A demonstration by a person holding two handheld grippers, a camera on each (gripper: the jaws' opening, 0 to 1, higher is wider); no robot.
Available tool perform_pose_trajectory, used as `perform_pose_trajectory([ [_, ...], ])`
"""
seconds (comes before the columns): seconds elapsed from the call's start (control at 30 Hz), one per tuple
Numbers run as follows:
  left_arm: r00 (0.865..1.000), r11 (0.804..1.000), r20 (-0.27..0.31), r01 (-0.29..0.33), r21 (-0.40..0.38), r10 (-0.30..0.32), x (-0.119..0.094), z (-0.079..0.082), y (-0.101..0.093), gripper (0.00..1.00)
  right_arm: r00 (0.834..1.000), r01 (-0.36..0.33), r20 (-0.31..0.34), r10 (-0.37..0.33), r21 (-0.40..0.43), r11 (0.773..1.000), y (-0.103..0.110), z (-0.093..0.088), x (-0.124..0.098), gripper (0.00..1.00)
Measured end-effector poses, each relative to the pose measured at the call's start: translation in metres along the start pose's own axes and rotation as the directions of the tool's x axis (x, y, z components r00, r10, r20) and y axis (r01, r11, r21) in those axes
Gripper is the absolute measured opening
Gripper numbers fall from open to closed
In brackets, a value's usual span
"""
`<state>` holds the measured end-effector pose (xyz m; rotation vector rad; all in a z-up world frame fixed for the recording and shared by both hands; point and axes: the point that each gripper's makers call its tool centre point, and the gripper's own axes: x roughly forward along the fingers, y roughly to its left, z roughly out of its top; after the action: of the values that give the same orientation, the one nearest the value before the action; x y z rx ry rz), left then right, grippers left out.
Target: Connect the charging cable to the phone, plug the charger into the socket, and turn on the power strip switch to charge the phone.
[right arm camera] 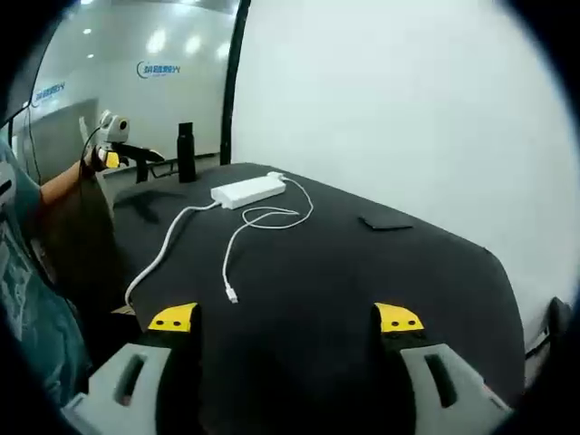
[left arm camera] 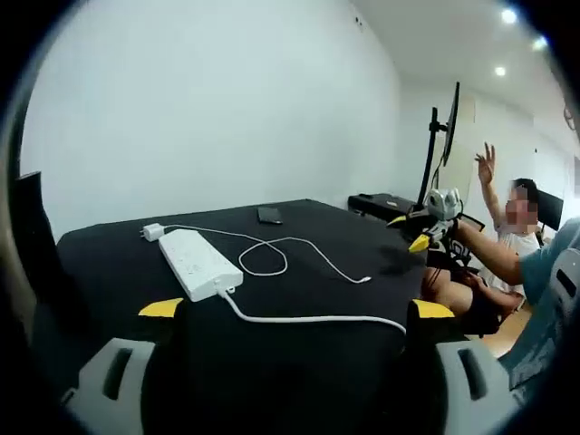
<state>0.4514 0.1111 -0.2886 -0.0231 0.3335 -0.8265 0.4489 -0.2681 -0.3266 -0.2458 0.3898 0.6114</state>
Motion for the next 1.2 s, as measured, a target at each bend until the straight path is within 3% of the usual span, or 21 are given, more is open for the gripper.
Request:
perform_pose_trajectory([
  [0.57,1.0,1.0,-0.002,0.016,-0.009,-0.016,0.016,0.002,0.014,0.95,0.999,-0.041,0.009,0.041,-0.005,0.999,0.017,0.008,0.025,0.71],
  [0.9,1.0,1.0,-0.011,0.028,-0.007,-0.028,0.026,0.001,0.018,0.94,0.998,-0.061,0.014,0.061,0.008,0.998,0.012,0.013,0.036,0.69],
  [1.1,0.999,0.999,-0.021,0.046,0.0,-0.046,0.033,0.0,0.022,0.91,0.988,-0.148,0.036,0.15,-0.032,0.988,0.039,0.018,0.05,0.62],
  [1.2,0.997,0.998,-0.026,0.067,0.007,-0.067,0.04,-0.002,0.017,0.9,0.97,-0.22,0.076,0.229,-0.113,0.969,0.062,0.02,0.059,0.56],
])
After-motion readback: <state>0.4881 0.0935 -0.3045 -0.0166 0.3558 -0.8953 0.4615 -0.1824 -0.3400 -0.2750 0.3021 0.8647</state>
